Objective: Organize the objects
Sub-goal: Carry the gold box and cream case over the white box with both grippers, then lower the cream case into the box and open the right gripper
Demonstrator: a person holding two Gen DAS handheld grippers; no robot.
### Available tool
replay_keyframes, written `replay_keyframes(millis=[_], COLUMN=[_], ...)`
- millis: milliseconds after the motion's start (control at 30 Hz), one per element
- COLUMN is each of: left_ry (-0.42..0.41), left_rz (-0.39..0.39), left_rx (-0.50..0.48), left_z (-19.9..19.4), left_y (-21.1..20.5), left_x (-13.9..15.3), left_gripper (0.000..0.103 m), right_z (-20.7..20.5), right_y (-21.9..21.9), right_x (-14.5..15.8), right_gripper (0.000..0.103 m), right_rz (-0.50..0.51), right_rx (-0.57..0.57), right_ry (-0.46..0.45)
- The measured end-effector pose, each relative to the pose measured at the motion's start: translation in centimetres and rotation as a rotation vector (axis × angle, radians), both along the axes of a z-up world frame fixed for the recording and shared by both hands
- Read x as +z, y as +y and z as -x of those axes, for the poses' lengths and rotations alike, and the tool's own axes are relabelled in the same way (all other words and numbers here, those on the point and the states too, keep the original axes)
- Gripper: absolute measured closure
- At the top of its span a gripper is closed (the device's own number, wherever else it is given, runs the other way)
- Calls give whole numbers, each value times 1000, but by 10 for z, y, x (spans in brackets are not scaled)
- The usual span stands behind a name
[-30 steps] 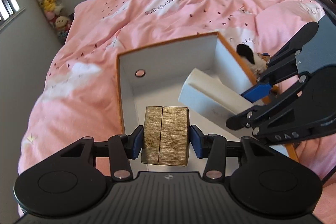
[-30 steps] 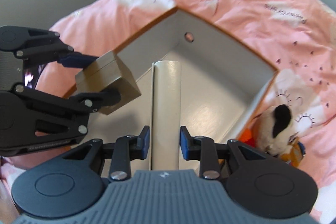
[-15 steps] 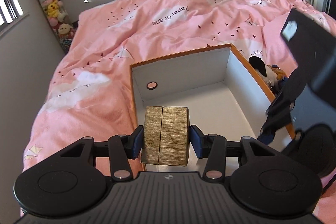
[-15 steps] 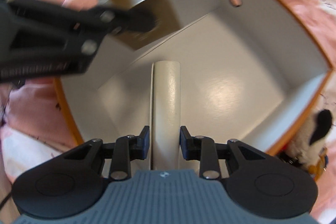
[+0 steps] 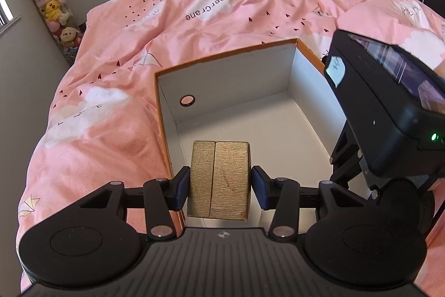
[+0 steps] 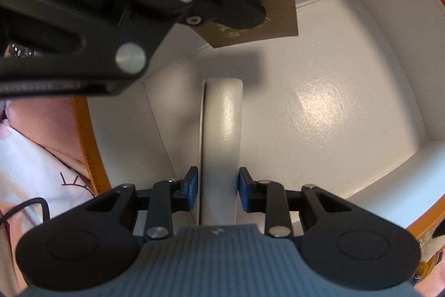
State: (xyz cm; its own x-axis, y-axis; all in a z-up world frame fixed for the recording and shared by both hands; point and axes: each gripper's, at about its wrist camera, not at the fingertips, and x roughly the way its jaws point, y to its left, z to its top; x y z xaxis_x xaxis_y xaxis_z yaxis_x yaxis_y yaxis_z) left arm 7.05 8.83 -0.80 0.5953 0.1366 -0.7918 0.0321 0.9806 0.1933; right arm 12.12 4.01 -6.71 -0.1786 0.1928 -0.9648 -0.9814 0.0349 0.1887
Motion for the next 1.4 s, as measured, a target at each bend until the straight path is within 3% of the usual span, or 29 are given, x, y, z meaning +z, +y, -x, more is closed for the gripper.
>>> replay_keyframes(millis=[67, 333, 533, 733, 967, 1133, 1233, 1400], left_ry=[6, 27, 30, 37, 44, 56, 61, 66], left_rz=[-2, -18, -25, -35, -40, -49, -53, -53], left_rx=[0, -34, -39, -54, -69, -80, -79, -70], left_z=[0, 2, 3, 6, 8, 12, 13, 14], left_y=[0, -5, -5, -6, -7, -8, -6, -4], left_x=[-2, -6, -7, -8, -8, -9, -10, -13], left_gripper=[49, 49, 49, 49, 49, 49, 49, 49], right_z=[-1, -10, -15, -22, -37, -46, -51, -57], right_y=[-2, -7, -10, -13, -17, -19, -19, -13], right_x=[4, 18, 27, 36, 42, 45, 40, 30], right_gripper=[65, 64, 65, 69, 68, 52, 45, 43], right_rz=[-8, -20, -25, -23, -9, -3, 23, 71], right_rx=[6, -29, -49, -70, -139, -282, -345, -366], right_ry=[-32, -96, -149, -262, -211, -116, -110, -118])
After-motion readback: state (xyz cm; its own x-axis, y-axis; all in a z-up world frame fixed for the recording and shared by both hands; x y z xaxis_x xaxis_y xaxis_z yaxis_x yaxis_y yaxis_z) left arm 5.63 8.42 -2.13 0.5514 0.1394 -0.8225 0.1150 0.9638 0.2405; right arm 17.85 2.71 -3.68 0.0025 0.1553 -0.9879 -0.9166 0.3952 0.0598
